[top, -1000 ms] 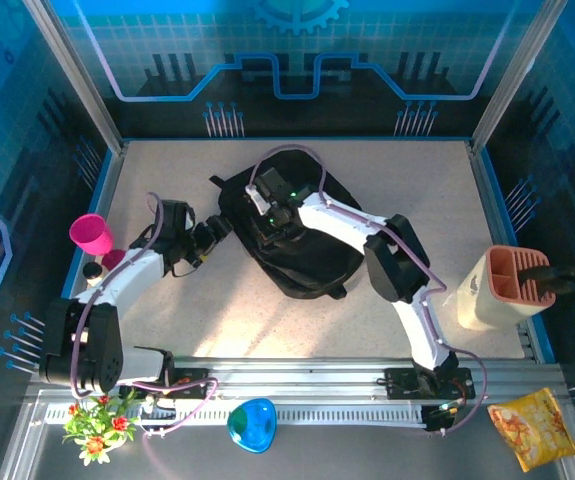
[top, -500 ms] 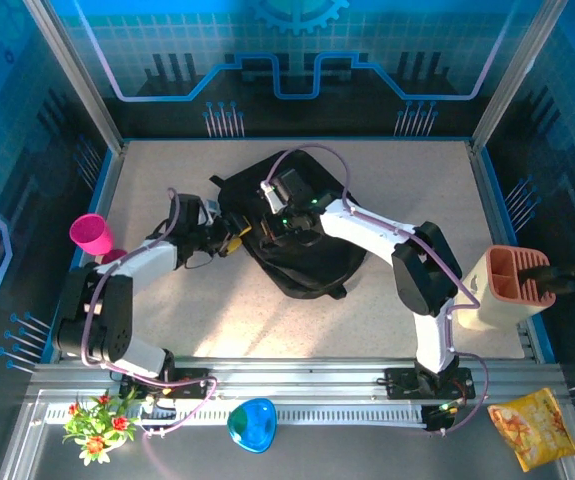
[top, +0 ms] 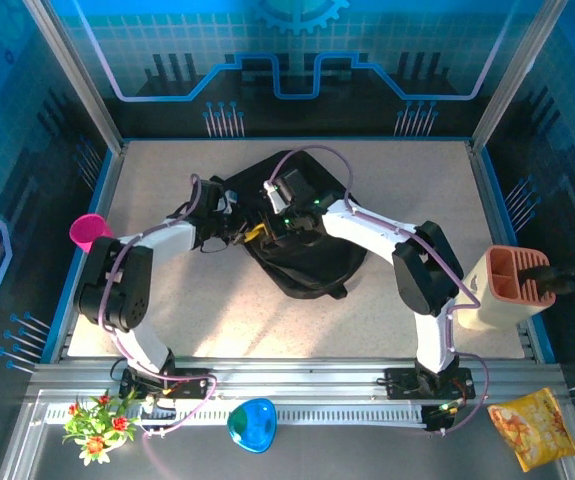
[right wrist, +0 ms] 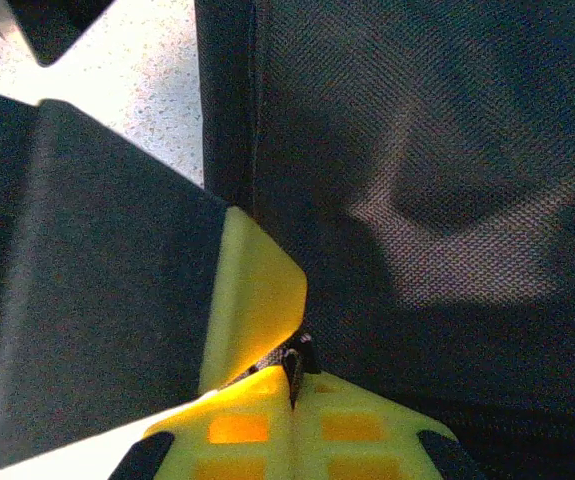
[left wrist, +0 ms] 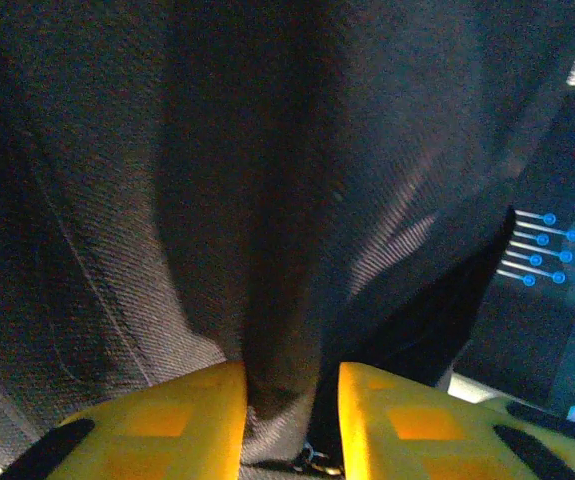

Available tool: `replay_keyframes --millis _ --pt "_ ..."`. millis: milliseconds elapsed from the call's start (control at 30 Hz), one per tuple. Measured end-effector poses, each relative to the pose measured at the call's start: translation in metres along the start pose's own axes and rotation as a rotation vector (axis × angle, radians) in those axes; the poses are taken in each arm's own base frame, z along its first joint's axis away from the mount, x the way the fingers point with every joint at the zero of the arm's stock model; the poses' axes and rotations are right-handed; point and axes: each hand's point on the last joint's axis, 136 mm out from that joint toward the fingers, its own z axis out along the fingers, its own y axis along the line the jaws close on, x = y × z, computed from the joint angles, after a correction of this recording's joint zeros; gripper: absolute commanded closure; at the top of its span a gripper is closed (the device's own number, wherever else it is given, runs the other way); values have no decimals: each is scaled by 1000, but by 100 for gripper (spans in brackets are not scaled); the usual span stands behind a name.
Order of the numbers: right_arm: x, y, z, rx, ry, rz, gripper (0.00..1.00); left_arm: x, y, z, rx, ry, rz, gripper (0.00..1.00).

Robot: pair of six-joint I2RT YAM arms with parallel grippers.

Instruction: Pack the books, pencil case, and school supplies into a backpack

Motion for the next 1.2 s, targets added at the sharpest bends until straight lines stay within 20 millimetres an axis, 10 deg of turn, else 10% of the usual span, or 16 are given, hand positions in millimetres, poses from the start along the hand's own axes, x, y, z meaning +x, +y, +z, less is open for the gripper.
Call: replay_keyframes --millis 200,500,867,1200 --pt "0 -9 -1 12 -4 18 100 -1 8 6 -28 11 -12 100" --pt "-3 -37 -3 145 -24 32 100 -3 9 6 -47 -9 16 100" --pt "-39 -161 -45 540 -115 171 100 2 22 -4 -80 -42 38 100" --pt "-35 -177 -41 580 -75 227 92 -15 -1 -4 -86 -46 99 93"
